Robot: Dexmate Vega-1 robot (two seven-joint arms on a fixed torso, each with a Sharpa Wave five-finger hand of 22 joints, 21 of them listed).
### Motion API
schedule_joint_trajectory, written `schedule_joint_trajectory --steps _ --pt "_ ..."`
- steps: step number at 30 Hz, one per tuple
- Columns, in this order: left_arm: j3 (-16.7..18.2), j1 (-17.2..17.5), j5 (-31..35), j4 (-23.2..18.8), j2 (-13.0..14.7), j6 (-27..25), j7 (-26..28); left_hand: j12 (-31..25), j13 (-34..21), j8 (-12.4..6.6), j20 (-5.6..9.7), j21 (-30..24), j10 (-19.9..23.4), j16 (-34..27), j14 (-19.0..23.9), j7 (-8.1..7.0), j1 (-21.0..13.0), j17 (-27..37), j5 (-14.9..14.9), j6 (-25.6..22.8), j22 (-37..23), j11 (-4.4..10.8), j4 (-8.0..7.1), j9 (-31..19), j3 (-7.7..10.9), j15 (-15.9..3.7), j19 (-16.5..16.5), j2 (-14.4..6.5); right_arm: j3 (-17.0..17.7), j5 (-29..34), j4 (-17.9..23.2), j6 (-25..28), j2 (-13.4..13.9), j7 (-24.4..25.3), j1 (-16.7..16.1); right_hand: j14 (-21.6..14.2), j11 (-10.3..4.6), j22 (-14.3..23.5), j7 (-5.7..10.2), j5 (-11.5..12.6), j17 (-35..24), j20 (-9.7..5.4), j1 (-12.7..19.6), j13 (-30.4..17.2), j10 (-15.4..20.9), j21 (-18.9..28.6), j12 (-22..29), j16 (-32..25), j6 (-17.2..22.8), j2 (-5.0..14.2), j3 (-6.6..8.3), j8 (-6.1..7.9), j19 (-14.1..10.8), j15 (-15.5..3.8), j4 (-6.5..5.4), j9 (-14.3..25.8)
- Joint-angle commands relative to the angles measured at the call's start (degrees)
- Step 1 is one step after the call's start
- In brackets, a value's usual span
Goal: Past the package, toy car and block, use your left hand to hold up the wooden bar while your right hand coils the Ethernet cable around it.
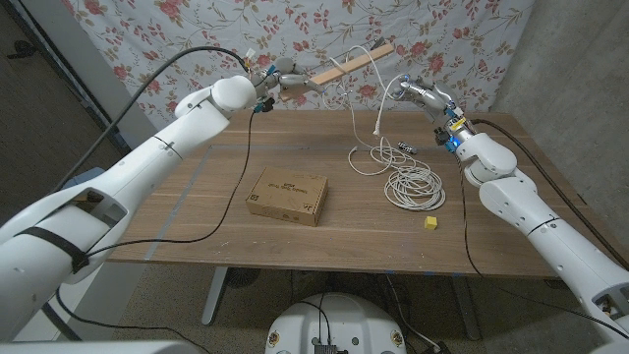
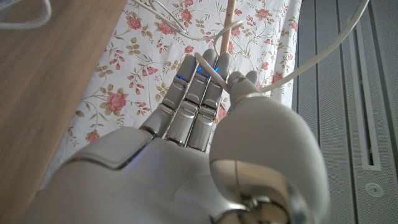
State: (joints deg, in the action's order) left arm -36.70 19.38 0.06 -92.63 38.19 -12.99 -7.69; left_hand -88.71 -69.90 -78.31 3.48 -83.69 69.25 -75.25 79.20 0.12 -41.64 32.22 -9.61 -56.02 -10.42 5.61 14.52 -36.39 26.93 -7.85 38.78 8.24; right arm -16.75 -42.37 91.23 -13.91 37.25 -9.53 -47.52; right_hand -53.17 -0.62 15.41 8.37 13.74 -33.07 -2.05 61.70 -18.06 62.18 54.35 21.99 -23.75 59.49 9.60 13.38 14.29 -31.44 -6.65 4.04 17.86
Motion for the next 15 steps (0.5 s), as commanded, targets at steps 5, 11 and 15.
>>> schedule_joint_trajectory --steps 5,11,15 --pt "0.04 -0.08 -2.68 -0.14 -0.23 1.13 -2.84 0.21 -0.18 -0.7 -0.14 -0.33 0.35 -0.39 0.19 3.96 16.0 -0.08 -0.26 -5.5 0.05 0.05 -18.86 -1.46 19.21 0.0 0.38 -16.47 -2.28 -7.81 -11.61 9.42 -2.74 -6.5 4.49 -2.18 1.46 -0.28 -9.13 0.22 0.01 1.05 1.16 0.18 2.34 1.45 0.5 -0.3 8.92 0.27 0.91 0.36 -1.05 -2.73 0.4 0.35" --pt "-0.16 -0.47 -4.62 -0.11 -0.09 1.36 -5.7 0.18 -0.31 -0.64 -0.18 -0.3 0.21 -0.56 0.43 3.81 16.04 -0.26 -0.24 -5.59 0.07 0.02 -18.82 -1.26 19.22 -0.08 0.37 -16.39 -3.17 -8.34 -18.2 11.95 -4.61 -7.69 7.31 -2.35 1.69 -0.43 -9.35 0.17 -0.16 1.37 1.11 0.14 2.49 1.88 0.54 -0.34 8.98 0.38 1.06 0.33 -1.02 -2.43 0.38 0.4" --pt "-0.67 -1.06 -5.59 0.0 0.08 1.38 -8.04 0.23 -0.16 -0.88 -0.11 -0.31 0.32 -0.83 0.23 3.76 16.05 0.17 -0.24 -5.56 0.06 -0.11 -18.83 -1.64 19.24 -0.03 0.4 -16.43 -3.97 -7.87 -22.22 13.59 -5.82 -7.82 9.38 -2.45 1.71 -0.53 -9.46 0.15 -0.2 1.59 1.22 0.13 2.46 2.18 0.51 -0.32 8.97 0.43 1.24 0.24 -1.08 -2.22 0.48 0.35"
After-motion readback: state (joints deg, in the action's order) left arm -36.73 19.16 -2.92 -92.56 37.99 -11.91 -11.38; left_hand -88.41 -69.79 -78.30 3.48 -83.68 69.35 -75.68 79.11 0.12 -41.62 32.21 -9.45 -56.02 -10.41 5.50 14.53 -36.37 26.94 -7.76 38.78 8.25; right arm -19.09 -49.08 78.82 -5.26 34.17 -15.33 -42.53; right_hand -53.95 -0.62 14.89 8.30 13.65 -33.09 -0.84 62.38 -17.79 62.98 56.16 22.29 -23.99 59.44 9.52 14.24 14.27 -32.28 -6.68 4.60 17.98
